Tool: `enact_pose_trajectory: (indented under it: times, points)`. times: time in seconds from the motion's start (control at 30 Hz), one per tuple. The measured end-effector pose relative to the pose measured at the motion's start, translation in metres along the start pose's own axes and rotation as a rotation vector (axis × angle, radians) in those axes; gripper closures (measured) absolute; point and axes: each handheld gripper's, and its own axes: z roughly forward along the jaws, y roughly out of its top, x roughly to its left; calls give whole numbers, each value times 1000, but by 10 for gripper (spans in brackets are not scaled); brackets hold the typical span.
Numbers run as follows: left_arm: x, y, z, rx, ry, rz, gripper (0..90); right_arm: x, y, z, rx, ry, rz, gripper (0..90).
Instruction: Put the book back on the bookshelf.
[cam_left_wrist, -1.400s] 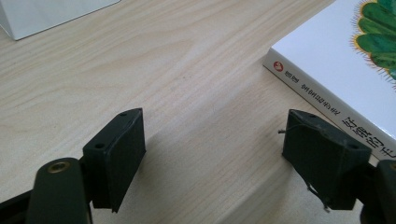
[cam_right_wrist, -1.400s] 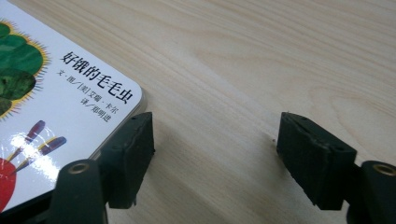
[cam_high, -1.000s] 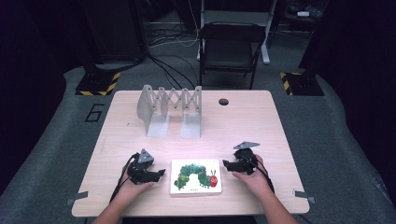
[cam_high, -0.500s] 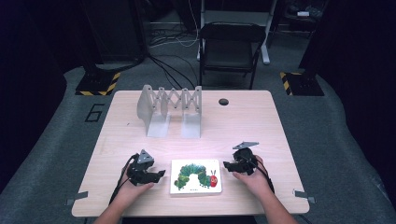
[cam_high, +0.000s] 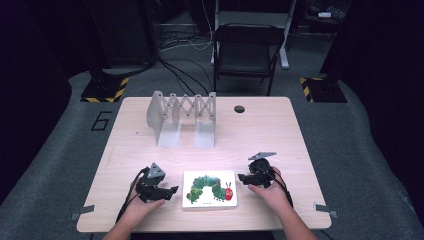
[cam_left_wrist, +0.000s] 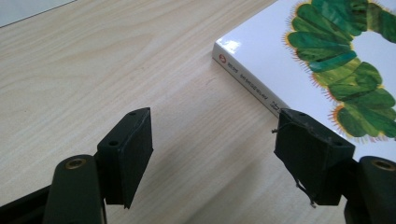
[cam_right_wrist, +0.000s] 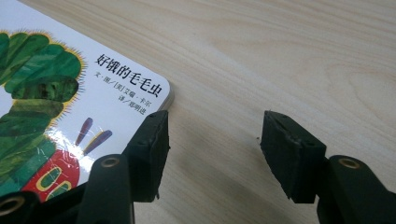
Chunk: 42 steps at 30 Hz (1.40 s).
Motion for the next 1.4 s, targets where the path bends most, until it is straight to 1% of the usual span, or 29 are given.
enact_pose_trajectory:
  times: [0.1,0.13,0.17,0.2,0.23,0.27,0.33,0.4,0.47,0.57,0.6,0.7,0.73,0.83,0.87,0.93,0.97,1.0,1.03,1.07,1.1,1.13,1.17,1.2,1.23,1.27,1.33,1.37,1.4]
  points:
    - [-4,0,-4,-2,-16,5,265,2,1,-2,-8,2,17,417]
    - [-6,1,-5,-1,-23,7,265,3,1,-3,-7,12,15,416]
    - [-9,1,-5,-7,-25,4,265,3,1,-4,-18,10,14,417]
    - [-11,1,-6,-4,-31,13,265,2,2,-5,-12,10,-10,417]
    - [-12,1,-6,-5,-29,18,265,5,2,-5,-23,12,16,415]
    - [-14,1,-7,0,-42,31,258,5,3,-7,-23,17,0,415]
    - [-16,1,-7,-4,-35,27,252,5,3,-7,-21,18,-8,415]
    - [-18,1,-7,-7,-39,21,236,7,4,-7,-23,16,4,415]
    - [-20,0,-6,-1,-45,24,226,8,4,-7,-22,18,16,415]
    - [-22,0,-6,8,-48,32,215,8,4,-8,-22,27,17,412]
    - [-25,-2,-5,15,-48,37,203,6,5,-8,-16,26,-5,401]
    - [-29,-3,-3,20,-59,31,202,8,5,-6,-17,25,2,392]
    - [-31,-4,-2,23,-66,33,201,7,5,-6,-15,22,-4,390]
    - [-36,-4,-1,29,-77,49,192,9,6,-5,-9,26,8,386]
    - [-40,-5,0,35,-90,53,183,8,6,-4,-12,25,-4,383]
    - [-43,-5,1,30,-88,62,177,8,6,-4,-6,28,-12,383]
    - [-44,-5,1,30,-88,62,162,9,7,-3,-8,29,-1,381]
    - [-45,-5,1,29,-94,65,161,8,7,-3,-10,31,-9,380]
    - [-47,-6,2,25,-97,60,159,9,7,-2,-11,30,-3,378]
    - [-47,-6,2,32,-108,63,152,8,8,-2,-3,37,-21,370]
    - [-49,-6,2,21,-100,59,152,8,8,-2,-3,37,-21,370]
    - [-50,-7,2,39,-108,70,152,9,8,-1,-4,42,-20,362]
    - [-50,-7,2,39,-108,70,152,9,8,-1,-4,42,-20,362]
    - [-51,-7,4,31,-97,69,152,10,9,-1,0,40,-22,358]
    - [-52,-8,4,36,-102,66,152,11,9,0,-2,45,-10,355]
    - [-53,-8,5,45,-97,82,152,11,10,1,1,49,-23,352]
    - [-55,-9,6,44,-97,74,152,13,11,2,3,51,-18,351]
    - [-55,-9,6,50,-95,83,152,13,11,2,3,51,-18,351]
    - [-56,-9,7,48,-101,73,152,13,11,3,6,55,-25,351]
